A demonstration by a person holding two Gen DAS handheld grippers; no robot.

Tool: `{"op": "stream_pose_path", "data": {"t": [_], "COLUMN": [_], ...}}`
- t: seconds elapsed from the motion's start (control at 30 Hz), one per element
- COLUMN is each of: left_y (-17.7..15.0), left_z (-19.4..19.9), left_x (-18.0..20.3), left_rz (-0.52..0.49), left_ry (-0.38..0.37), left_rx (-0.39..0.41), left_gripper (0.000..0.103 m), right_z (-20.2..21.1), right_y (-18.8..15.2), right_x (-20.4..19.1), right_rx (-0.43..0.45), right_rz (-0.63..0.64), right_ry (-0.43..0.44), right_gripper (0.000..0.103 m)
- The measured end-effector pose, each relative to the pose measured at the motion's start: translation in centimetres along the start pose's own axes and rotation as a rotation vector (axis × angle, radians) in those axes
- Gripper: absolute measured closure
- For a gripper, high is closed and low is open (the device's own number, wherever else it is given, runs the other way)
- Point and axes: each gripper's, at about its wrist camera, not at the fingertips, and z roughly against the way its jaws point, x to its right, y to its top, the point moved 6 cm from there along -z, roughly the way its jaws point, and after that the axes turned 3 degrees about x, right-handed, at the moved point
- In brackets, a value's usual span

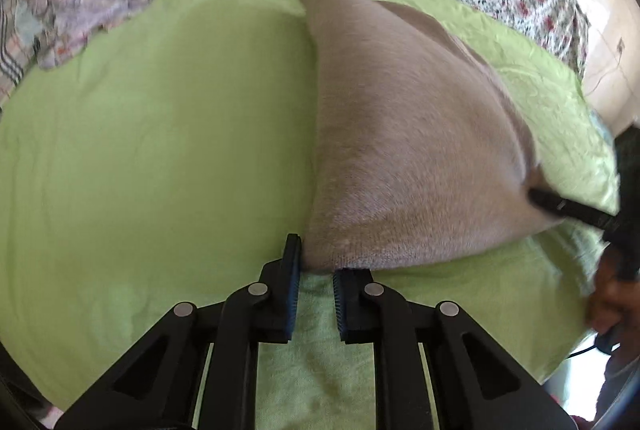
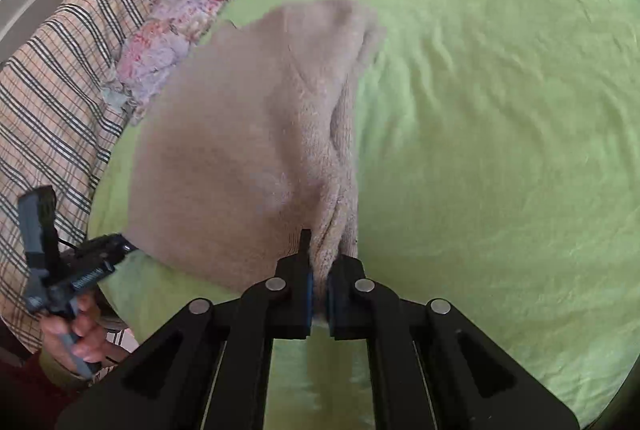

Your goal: Fold small clothes

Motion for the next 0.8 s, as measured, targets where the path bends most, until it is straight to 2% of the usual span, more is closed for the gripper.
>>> {"op": "stream_pose_path", "data": {"t": [0.1, 0.2, 0.27, 0.37, 0.43, 0.53, 0.67, 0.8], "left_y": [0.0, -0.2, -0.6, -0.4, 0.7, 3.9, 8.5, 11.9], "left_z": [0.0, 0.6, 1.9, 5.0, 6.6, 6.9, 5.0, 2.3], "left_x": [-0.3, 0.3, 0.5, 0.8, 1.2, 2.1, 3.5, 4.4], "left_rz": [0.011, -0.038, -0.071, -0.113, -0.137, -0.157, -0.171, -0.163], "left_ry": [-0.03, -0.043, -0.076, -0.13, -0.167, -0.191, -0.223, -0.266], "left_rx": [-0.015, -0.025, -0.021, 0.027, 0.068, 0.117, 0.159, 0.148], "left_gripper": [0.089, 0.088, 0.088, 0.088, 0.087, 0.086, 0.085, 0.085], "right_z": [0.2, 0.7, 1.7, 3.5, 4.1, 3.5, 1.2, -1.5], "right_y": [0.4, 0.5, 0.8, 2.2, 4.0, 6.9, 10.0, 12.6], "right_x": [0.0, 0.3, 0.7, 0.9, 0.7, -0.5, -2.4, -3.5], "right_rx": [0.002, -0.002, 0.013, 0.067, 0.109, 0.138, 0.139, 0.103], "right_rz": [-0.001, -0.041, -0.071, -0.072, -0.073, -0.043, -0.025, 0.001], "right_ry": [-0.002, 0.042, 0.057, 0.05, 0.049, 0.057, 0.074, 0.096], "right_gripper": [0.097, 0.094, 0.091, 0.09, 0.09, 0.09, 0.09, 0.09]}}
